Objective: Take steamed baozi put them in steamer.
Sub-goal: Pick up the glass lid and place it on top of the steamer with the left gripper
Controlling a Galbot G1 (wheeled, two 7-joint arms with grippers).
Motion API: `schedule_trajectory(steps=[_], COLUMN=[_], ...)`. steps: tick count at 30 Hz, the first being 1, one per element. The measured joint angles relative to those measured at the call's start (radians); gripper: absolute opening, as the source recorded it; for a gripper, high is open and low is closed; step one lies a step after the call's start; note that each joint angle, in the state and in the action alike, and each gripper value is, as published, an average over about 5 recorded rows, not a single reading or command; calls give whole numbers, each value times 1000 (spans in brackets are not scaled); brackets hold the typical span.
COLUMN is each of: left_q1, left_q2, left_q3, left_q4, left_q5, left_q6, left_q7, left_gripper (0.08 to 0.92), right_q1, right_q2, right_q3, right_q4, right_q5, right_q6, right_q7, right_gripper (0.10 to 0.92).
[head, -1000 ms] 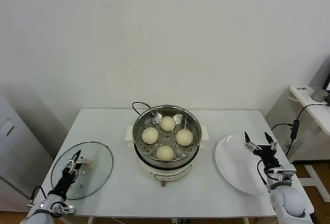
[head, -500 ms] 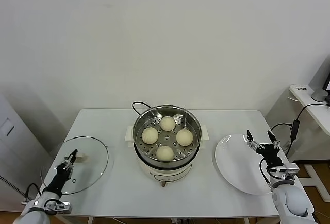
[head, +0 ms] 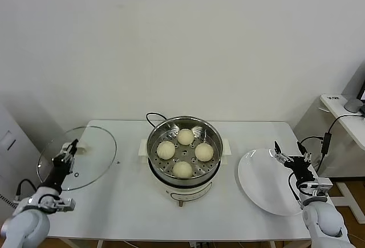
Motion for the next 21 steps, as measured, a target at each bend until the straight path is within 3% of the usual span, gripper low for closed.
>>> schedule_trajectory(steps=[10, 21], left_q1=[-82, -216], left_q2=[58, 28], left_q3=[140, 395], left_q4=[-172, -253], left_q5=[-43, 81], left_q6=[201, 436], left_q7=[145, 285], left_gripper=[106, 106], right_q1=[10, 25], right_q2=[-2, -9], right_q3=[-3, -6], right_q4=[-14, -33], right_q5=[-3, -9], right_q6=[-2, -2], right_q7=[-2, 0], right_gripper=[823, 823])
